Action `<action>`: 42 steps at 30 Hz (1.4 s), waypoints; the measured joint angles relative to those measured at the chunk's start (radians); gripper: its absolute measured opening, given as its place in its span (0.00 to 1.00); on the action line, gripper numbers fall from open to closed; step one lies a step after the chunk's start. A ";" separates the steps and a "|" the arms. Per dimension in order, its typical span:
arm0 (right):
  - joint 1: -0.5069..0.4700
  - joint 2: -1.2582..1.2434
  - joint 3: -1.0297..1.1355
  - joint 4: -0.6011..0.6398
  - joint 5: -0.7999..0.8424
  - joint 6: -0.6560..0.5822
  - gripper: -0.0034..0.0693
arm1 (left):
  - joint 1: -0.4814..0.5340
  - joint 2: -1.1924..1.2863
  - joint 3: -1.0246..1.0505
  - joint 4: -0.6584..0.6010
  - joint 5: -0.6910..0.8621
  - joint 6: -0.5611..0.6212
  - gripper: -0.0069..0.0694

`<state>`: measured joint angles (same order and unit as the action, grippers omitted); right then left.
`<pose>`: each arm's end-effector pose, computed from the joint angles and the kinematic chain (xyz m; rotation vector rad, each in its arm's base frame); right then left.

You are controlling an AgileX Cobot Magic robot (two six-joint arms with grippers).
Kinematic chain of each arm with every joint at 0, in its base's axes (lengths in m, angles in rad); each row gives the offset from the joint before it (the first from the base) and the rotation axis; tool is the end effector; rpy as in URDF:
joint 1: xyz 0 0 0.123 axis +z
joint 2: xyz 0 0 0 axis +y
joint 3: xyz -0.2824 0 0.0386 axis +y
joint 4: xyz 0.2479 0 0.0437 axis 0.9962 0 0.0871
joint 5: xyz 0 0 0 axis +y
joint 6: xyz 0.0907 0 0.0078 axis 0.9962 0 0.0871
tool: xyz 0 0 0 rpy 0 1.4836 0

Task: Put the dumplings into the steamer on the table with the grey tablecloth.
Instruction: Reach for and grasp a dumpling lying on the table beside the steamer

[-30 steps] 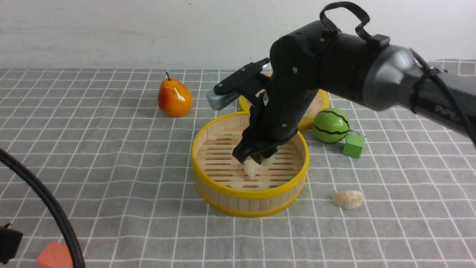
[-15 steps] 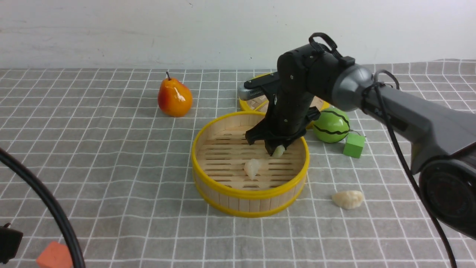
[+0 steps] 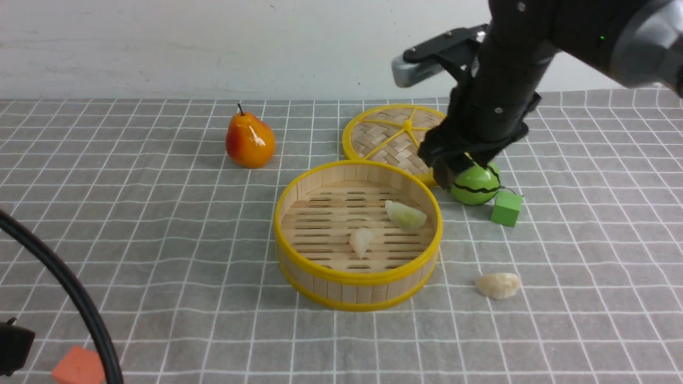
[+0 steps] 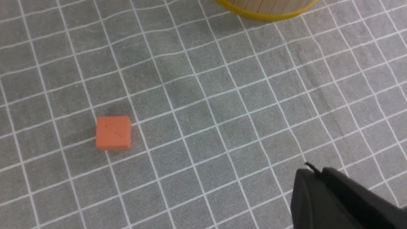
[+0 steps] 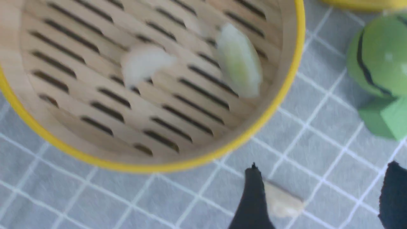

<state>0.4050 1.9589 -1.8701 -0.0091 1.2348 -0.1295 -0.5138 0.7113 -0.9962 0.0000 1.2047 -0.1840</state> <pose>0.3892 0.1660 0.3053 -0.7438 2.7084 0.0524 0.0854 -0.0482 0.3808 0.3987 2.3957 -0.3212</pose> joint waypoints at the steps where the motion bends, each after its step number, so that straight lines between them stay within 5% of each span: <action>1: -0.010 -0.012 0.055 -0.004 0.001 -0.023 0.73 | 0.000 0.000 0.000 0.000 0.000 0.000 0.12; 13: -0.024 0.042 0.387 -0.029 -0.235 -0.353 0.73 | 0.000 0.000 0.000 -0.011 -0.005 0.000 0.14; 25: -0.024 0.096 0.388 -0.131 -0.272 -0.367 0.71 | 0.000 0.000 0.000 -0.067 -0.005 0.000 0.15; 33: -0.024 0.096 0.388 -0.133 -0.259 -0.371 0.36 | 0.000 0.000 0.000 -0.070 -0.005 0.000 0.16; 42: 0.015 0.056 0.251 -0.105 -0.144 -0.338 0.36 | 0.000 0.000 0.000 -0.070 0.003 0.004 0.17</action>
<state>0.4203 2.0145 -1.6186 -0.1146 1.0906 -0.4675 -0.5138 0.7113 -0.9962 -0.0704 1.2080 -0.1800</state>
